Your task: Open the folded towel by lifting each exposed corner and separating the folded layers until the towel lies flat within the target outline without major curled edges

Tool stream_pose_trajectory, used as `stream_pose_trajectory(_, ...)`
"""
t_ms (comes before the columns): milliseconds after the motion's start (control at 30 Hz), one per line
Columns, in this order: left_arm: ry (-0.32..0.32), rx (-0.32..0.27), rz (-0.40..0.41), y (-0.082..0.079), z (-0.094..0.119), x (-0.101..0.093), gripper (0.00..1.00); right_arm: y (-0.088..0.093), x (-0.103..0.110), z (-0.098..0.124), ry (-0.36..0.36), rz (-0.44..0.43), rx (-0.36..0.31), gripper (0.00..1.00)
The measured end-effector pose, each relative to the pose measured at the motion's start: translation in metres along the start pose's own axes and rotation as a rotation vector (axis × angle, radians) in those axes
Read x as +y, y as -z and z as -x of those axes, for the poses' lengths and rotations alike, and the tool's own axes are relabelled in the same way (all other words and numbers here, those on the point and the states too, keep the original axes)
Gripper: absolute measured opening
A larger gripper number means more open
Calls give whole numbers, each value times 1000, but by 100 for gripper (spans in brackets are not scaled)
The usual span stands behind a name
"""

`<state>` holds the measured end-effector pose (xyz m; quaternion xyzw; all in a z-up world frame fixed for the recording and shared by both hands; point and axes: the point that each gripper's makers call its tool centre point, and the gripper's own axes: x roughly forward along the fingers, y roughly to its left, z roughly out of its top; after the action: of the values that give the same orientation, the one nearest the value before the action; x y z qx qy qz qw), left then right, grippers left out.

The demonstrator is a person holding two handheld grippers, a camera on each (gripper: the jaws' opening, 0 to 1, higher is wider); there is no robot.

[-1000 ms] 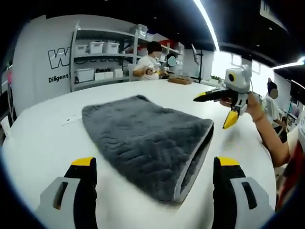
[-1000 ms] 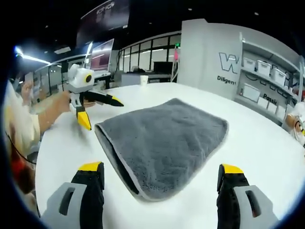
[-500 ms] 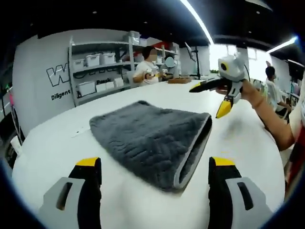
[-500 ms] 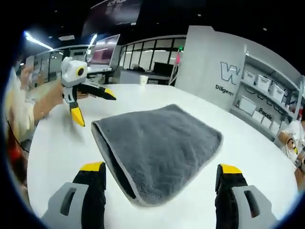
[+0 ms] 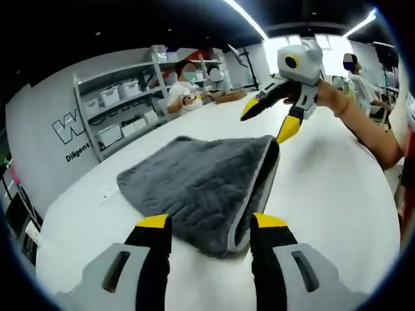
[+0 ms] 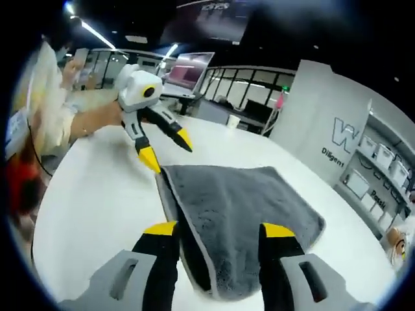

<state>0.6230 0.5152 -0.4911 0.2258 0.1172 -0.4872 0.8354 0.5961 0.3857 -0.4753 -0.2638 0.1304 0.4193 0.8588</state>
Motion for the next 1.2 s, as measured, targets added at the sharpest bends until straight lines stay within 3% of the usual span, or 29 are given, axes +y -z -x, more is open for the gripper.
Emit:
stream_pose_trajectory(67,26,8,0,1,-1,-5,32,2,6,-3,-24,30,15,41)
stream_pose_trajectory(167,34,23,-10,4,-2,-8,28,6,12,-6,-42,73,41,26)
stream_pose_trajectory(433,71,50,-21,10,-5,-16,19,20,15,-10,-60,142,116,18)
stream_pose_trajectory(567,83,61,-29,12,-6,-18,14,28,13,-13,-50,189,155,5)
stream_pose_trajectory(733,90,62,-21,13,-4,-17,5,28,15,-13,-64,211,150,2)
stream_pose_trajectory(1200,135,87,64,21,3,-21,1,32,23,-13,-105,200,159,1)
